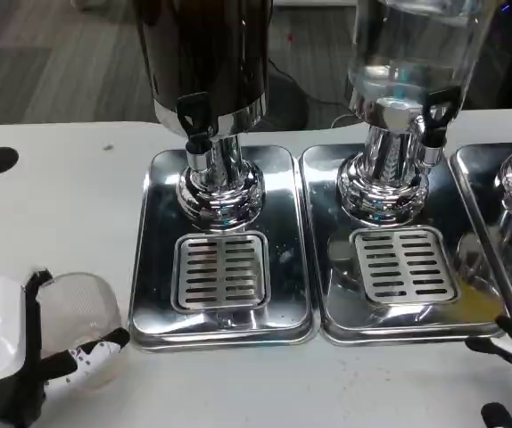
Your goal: Grasp the cup under the faucet to collect the drink, then remove the cup.
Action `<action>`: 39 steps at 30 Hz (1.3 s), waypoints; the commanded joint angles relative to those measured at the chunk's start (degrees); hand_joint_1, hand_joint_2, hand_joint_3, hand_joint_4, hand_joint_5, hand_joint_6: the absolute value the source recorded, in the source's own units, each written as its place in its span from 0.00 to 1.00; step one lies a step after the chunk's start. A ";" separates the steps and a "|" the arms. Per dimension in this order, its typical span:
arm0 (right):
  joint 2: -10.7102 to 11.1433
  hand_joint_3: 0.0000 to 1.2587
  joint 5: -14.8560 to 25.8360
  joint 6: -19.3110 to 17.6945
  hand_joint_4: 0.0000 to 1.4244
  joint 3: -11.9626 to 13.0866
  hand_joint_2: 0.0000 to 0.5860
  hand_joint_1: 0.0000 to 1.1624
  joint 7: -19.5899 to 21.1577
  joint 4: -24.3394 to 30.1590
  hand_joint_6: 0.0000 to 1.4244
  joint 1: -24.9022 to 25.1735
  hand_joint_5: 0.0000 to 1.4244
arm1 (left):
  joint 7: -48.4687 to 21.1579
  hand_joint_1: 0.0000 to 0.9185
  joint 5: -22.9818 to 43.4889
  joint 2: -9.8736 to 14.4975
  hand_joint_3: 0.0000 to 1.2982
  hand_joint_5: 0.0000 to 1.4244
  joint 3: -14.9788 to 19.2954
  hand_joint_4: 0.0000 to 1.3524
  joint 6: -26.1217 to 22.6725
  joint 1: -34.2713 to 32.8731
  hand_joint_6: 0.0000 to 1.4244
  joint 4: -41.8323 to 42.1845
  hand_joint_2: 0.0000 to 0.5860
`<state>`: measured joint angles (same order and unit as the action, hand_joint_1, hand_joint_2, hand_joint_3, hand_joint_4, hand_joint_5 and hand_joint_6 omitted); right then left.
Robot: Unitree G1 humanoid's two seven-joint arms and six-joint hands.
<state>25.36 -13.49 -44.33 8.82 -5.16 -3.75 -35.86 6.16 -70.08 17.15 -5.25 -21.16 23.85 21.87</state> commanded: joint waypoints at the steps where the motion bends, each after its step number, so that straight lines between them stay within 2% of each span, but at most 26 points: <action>1: 0.40 0.17 0.56 -0.95 0.01 0.02 0.69 0.35 -0.67 0.24 0.00 -0.12 0.00 | 1.58 0.39 0.67 -0.15 0.34 0.59 0.86 0.41 0.39 0.57 0.77 1.46 0.25; 18: 0.30 0.16 0.41 -0.78 0.02 -0.32 0.69 0.35 -0.93 -0.41 0.00 0.69 0.00 | 0.98 0.41 2.58 -0.64 0.36 0.61 3.55 0.42 1.86 1.54 0.78 8.68 0.26; 24: 0.41 0.16 0.61 -0.84 0.02 -0.42 0.69 0.35 -1.10 -0.65 0.00 0.93 0.00 | -0.54 0.41 2.84 -0.92 0.36 0.61 4.06 0.42 1.53 -0.90 0.78 9.18 0.26; 33: 0.48 0.16 0.97 -1.34 0.02 -0.18 0.68 0.35 -1.39 -0.66 0.00 0.42 0.00 | -4.54 0.41 1.46 -1.79 0.36 0.61 1.99 0.42 -0.11 -9.16 0.78 4.19 0.26; 39: 0.73 0.16 1.65 -2.09 0.02 0.31 0.68 0.35 -1.43 -1.73 0.00 0.13 0.00 | -5.73 0.41 0.17 -2.82 0.36 0.61 -1.10 0.42 -1.26 -13.61 0.78 1.23 0.26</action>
<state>25.49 -13.04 -45.28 8.53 -6.18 -4.67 -35.41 0.66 -68.36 14.80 -5.22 -22.04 12.77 23.77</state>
